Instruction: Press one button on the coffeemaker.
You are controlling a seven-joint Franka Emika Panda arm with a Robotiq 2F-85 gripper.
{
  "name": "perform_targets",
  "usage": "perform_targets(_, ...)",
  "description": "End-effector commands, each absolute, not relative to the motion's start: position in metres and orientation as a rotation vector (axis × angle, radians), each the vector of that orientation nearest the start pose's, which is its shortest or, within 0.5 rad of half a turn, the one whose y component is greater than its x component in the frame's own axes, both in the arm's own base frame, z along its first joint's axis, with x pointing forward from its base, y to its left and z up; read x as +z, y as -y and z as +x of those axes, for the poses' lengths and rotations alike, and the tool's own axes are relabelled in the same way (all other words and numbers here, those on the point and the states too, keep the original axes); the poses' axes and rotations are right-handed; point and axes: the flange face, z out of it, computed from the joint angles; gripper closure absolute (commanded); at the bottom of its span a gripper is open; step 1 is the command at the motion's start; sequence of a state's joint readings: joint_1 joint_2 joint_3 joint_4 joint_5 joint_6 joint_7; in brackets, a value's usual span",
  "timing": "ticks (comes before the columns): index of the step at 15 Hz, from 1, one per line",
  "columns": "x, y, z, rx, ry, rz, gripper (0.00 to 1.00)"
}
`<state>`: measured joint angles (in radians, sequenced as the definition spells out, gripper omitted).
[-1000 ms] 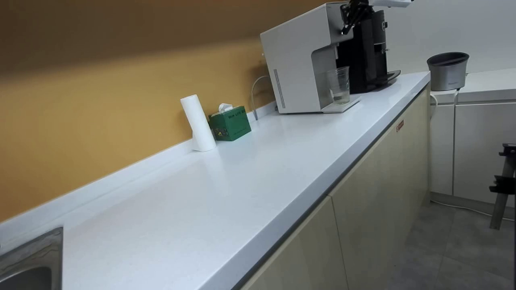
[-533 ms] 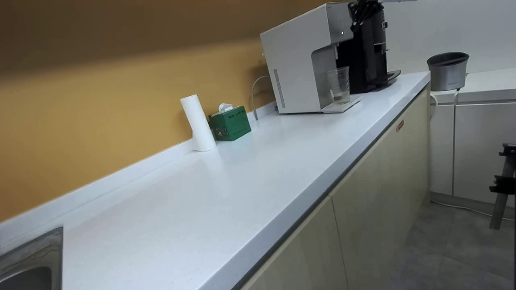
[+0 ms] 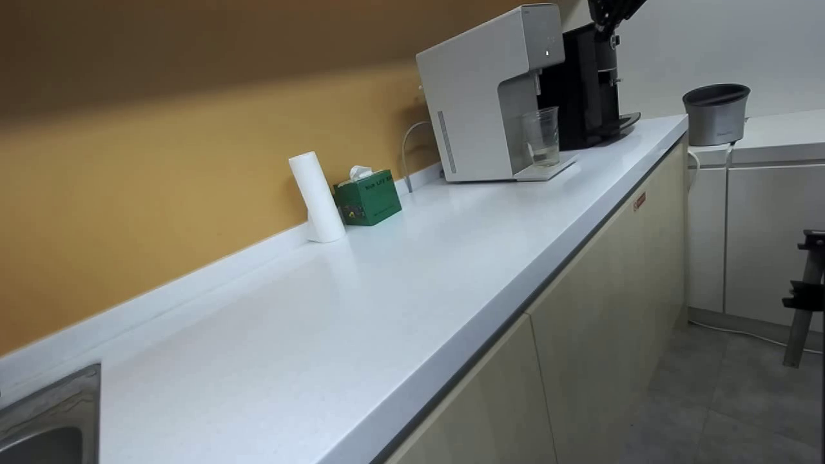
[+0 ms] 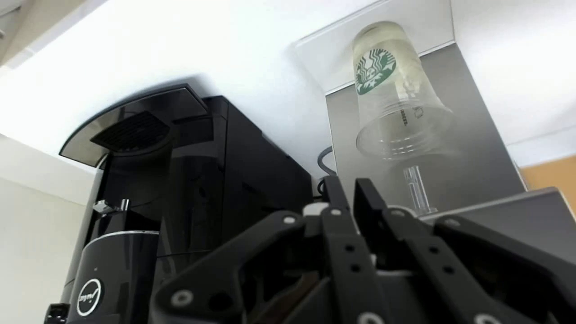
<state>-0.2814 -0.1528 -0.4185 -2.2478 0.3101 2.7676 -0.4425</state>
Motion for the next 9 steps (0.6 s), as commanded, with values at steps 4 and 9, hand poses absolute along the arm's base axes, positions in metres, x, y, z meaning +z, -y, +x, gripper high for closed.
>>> perform_targets(4, 0.536, 0.340, 0.382, -0.979, -0.855, -2.939, 0.34)
perform_targets(9, 0.545, 0.325, 0.383, -0.925, -0.841, -2.923, 0.02)
